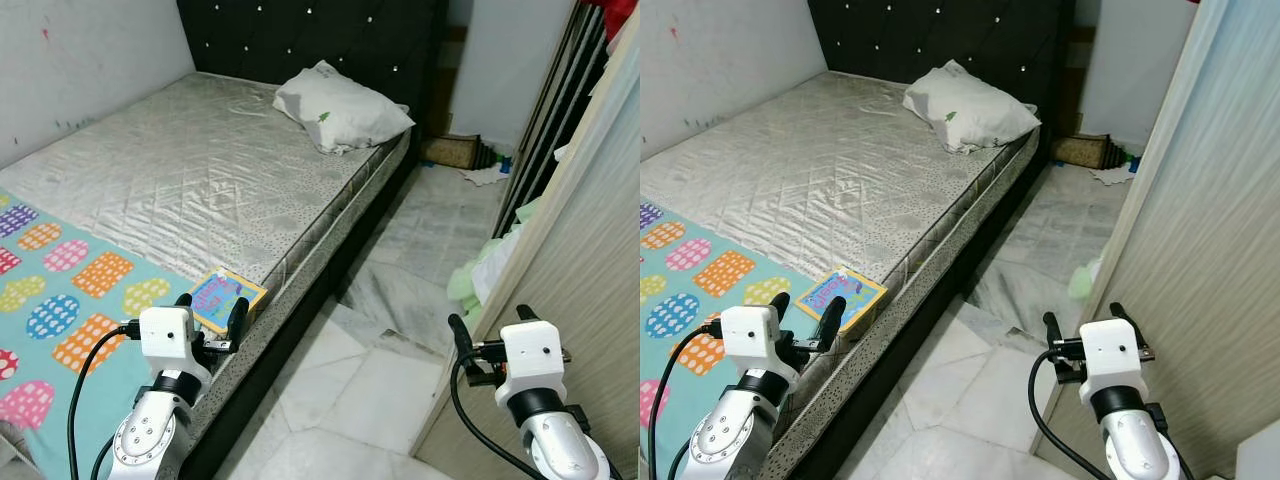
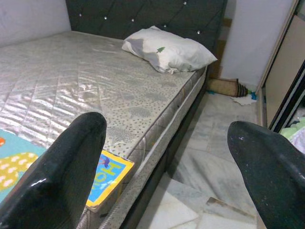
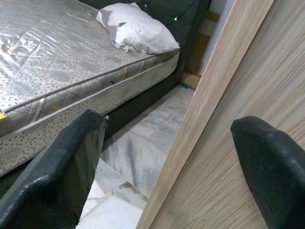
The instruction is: Clean up the room
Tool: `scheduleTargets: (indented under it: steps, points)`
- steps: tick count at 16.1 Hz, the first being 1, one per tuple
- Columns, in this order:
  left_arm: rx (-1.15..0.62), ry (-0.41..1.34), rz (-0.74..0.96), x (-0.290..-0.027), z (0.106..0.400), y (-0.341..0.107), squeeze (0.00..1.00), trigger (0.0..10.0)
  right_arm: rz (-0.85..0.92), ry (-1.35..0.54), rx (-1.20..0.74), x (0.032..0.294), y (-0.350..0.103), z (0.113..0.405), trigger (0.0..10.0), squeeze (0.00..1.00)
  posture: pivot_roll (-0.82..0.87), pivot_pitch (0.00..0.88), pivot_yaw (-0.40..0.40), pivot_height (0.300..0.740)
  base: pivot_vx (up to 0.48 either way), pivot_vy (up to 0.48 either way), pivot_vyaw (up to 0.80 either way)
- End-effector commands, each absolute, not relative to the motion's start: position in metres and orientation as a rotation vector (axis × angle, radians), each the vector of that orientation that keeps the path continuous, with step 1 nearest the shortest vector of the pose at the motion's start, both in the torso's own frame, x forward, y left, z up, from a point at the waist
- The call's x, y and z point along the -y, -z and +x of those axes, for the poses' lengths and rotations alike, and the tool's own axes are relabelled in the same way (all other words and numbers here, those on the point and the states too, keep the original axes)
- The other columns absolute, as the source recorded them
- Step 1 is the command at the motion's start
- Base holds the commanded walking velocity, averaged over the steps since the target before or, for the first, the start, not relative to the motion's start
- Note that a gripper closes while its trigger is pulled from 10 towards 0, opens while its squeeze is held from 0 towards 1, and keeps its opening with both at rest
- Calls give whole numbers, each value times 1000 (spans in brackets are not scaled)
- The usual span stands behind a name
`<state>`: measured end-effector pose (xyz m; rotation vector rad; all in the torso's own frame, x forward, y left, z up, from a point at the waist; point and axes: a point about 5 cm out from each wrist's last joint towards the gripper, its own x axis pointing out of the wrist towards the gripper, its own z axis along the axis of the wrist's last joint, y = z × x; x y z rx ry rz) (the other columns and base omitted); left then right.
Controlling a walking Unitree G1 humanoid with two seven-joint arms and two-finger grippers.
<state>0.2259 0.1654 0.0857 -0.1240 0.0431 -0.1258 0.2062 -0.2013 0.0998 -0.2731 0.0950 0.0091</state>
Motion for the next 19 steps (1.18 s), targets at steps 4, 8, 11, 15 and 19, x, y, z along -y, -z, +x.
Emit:
scheduleTargets:
  steps: [4,8,11,15,19]
  points:
    - [-61,126,-121,-168,225,-84,0,10000,-272,-20,-85,198,-104,207,10000,0,-224,0,66,740,0,381,0]
    - [-63,126,-118,-168,225,-84,0,10000,-273,-19,-87,198,-103,207,10000,0,-225,0,68,740,0,444,0]
    - [-65,124,-116,-169,225,-83,0,10000,-274,-20,-88,198,-103,207,10000,0,-226,0,69,740,0,459,0]
    - [-56,125,-109,-168,226,-84,0,10000,-275,-14,-79,201,-103,209,10000,0,-226,0,69,740,0,0,0]
    - [-53,127,-107,-168,227,-85,0,10000,-300,-29,-62,199,-105,213,10000,0,-228,0,75,740,0,0,328]
